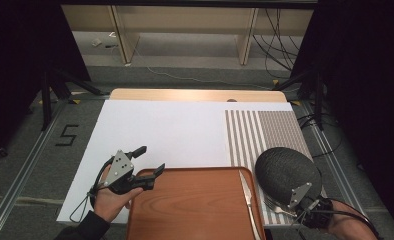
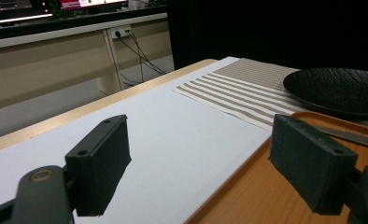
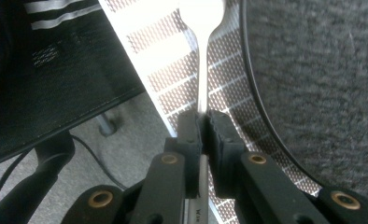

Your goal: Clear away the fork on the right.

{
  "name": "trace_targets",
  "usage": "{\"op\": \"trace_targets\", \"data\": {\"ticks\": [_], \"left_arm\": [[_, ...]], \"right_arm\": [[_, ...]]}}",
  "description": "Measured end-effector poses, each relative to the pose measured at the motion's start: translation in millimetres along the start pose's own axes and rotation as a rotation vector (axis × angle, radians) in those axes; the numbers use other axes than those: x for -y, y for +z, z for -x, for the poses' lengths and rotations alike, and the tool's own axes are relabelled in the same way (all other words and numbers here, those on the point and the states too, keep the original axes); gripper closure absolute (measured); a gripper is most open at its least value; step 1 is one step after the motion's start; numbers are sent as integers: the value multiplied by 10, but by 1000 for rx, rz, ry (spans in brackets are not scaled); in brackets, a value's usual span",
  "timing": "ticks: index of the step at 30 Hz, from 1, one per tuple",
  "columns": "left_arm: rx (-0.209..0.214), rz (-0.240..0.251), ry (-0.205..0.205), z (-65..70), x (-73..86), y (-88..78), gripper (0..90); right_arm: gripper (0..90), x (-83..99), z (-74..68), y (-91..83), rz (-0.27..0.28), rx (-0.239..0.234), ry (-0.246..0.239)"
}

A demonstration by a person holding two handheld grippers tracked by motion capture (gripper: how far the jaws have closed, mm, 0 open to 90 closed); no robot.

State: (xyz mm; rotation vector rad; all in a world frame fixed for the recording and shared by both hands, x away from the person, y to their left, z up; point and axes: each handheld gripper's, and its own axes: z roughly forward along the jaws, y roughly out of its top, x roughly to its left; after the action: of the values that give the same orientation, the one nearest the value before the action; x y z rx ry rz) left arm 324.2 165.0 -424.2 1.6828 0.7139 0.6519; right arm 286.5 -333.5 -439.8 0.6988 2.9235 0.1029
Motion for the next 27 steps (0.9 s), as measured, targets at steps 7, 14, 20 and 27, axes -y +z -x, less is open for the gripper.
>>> {"op": "trace_targets", "data": {"ticks": [7,14,20,27], "left_arm": [[-1,3,0,2,-3,-3,198],[-1,3,2,4,-4,-4,198],[-1,3,3,4,-4,-4,198],[-2,4,4,6,-7,-7,198]], "right_arm": [[844,-78,-43,-89,105,0,-11],[845,-175,-27,-174,276,-76,89],[844,-219,7,-190,334,-94,138],[844,-269,50,-229,423,-118,222]]}}
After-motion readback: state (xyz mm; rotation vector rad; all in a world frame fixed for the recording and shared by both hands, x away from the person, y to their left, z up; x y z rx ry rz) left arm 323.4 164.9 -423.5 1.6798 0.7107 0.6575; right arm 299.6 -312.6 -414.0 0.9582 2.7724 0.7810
